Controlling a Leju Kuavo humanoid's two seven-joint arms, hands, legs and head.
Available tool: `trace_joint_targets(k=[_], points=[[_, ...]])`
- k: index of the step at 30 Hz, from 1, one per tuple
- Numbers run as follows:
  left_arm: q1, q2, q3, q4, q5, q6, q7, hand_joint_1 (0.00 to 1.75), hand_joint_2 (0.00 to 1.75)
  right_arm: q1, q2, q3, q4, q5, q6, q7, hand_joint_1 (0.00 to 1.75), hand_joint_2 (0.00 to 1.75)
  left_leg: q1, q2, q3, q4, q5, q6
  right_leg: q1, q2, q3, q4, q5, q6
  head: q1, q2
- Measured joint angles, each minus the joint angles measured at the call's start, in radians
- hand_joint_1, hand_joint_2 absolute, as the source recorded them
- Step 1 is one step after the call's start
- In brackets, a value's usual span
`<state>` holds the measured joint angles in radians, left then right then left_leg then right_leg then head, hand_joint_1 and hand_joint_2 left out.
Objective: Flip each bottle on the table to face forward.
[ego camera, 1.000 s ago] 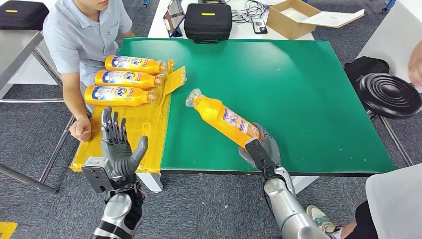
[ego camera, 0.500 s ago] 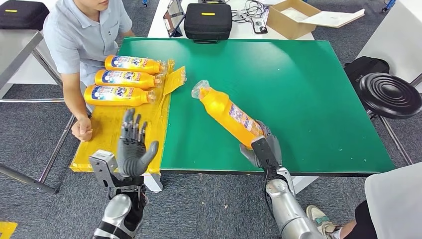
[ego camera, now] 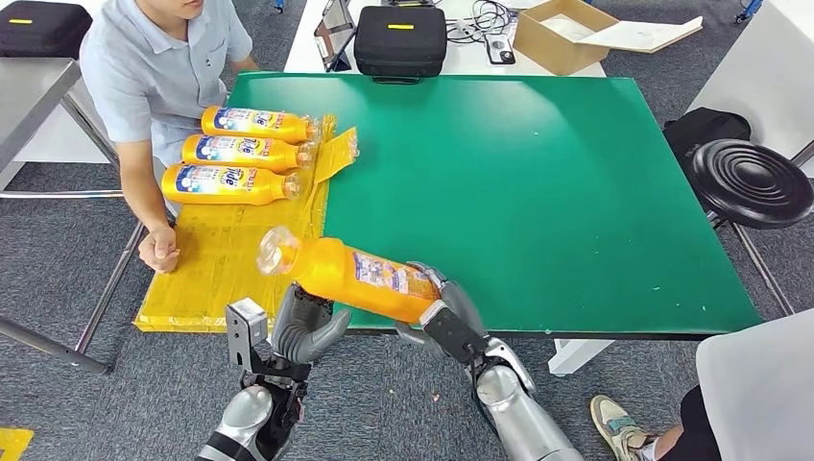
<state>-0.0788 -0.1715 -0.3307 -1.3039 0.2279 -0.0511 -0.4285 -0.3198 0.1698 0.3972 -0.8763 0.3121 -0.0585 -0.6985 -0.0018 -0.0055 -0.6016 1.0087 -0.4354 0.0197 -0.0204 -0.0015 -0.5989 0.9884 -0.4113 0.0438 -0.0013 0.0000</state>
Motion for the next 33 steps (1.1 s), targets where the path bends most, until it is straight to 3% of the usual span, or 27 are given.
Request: trace_joint_targets(k=[6, 14, 15, 18, 19, 27, 31, 32, 33], points=[[-0.006, -0.009, -0.003, 0.015, 0.044, -0.022, 0.023, 0.0, 1.75, 0.009, 0.0, 0.085, -0.014, -0.007, -0.068, 0.0, 1.75, 1.75, 0.0, 0.0, 0.0, 0.0, 0.0, 0.0, 0.0, 0.0, 0.0, 0.0, 0.0, 0.0, 0.0, 0.0], [-0.005, -0.02, -0.006, -0.003, 0.069, -0.02, -0.024, 0.0, 1.75, 0.007, 0.005, 0.179, -0.033, -0.034, -0.031, 0.0, 1.75, 1.75, 0.0, 0.0, 0.0, 0.0, 0.0, 0.0, 0.0, 0.0, 0.0, 0.0, 0.0, 0.0, 0.0, 0.0], [-0.002, -0.019, -0.007, -0.013, 0.06, -0.018, -0.033, 0.25, 1.75, 0.004, 0.006, 0.188, -0.034, -0.039, -0.027, 0.0, 1.75, 1.75, 0.0, 0.0, 0.0, 0.0, 0.0, 0.0, 0.0, 0.0, 0.0, 0.0, 0.0, 0.0, 0.0, 0.0], [0.003, -0.015, -0.011, -0.03, 0.019, -0.008, -0.058, 1.56, 1.75, -0.007, 0.006, 0.208, -0.035, -0.056, -0.014, 0.0, 1.75, 1.75, 0.0, 0.0, 0.0, 0.0, 0.0, 0.0, 0.0, 0.0, 0.0, 0.0, 0.0, 0.0, 0.0, 0.0], [0.003, -0.013, -0.013, -0.031, 0.008, -0.006, -0.067, 1.75, 1.75, -0.011, 0.006, 0.213, -0.035, -0.061, -0.006, 0.0, 1.75, 1.75, 0.0, 0.0, 0.0, 0.0, 0.0, 0.0, 0.0, 0.0, 0.0, 0.0, 0.0, 0.0, 0.0, 0.0], [0.008, -0.003, -0.015, -0.032, 0.005, -0.003, -0.095, 1.75, 1.75, -0.025, 0.006, 0.228, -0.023, -0.067, 0.042, 0.0, 1.75, 1.75, 0.0, 0.0, 0.0, 0.0, 0.0, 0.0, 0.0, 0.0, 0.0, 0.0, 0.0, 0.0, 0.0, 0.0], [0.011, 0.001, -0.012, -0.032, 0.018, -0.008, -0.092, 1.75, 1.75, -0.027, 0.007, 0.236, -0.013, -0.069, 0.056, 0.0, 1.28, 1.75, 0.0, 0.0, 0.0, 0.0, 0.0, 0.0, 0.0, 0.0, 0.0, 0.0, 0.0, 0.0, 0.0, 0.0], [0.013, 0.002, -0.011, -0.032, 0.022, -0.01, -0.09, 1.75, 1.75, -0.027, 0.007, 0.237, -0.011, -0.07, 0.061, 0.0, 1.24, 1.75, 0.0, 0.0, 0.0, 0.0, 0.0, 0.0, 0.0, 0.0, 0.0, 0.0, 0.0, 0.0, 0.0, 0.0], [0.014, 0.003, -0.009, -0.032, 0.028, -0.013, -0.088, 1.75, 1.75, -0.028, 0.007, 0.238, -0.009, -0.072, 0.065, 0.0, 1.06, 1.75, 0.0, 0.0, 0.0, 0.0, 0.0, 0.0, 0.0, 0.0, 0.0, 0.0, 0.0, 0.0, 0.0, 0.0]])
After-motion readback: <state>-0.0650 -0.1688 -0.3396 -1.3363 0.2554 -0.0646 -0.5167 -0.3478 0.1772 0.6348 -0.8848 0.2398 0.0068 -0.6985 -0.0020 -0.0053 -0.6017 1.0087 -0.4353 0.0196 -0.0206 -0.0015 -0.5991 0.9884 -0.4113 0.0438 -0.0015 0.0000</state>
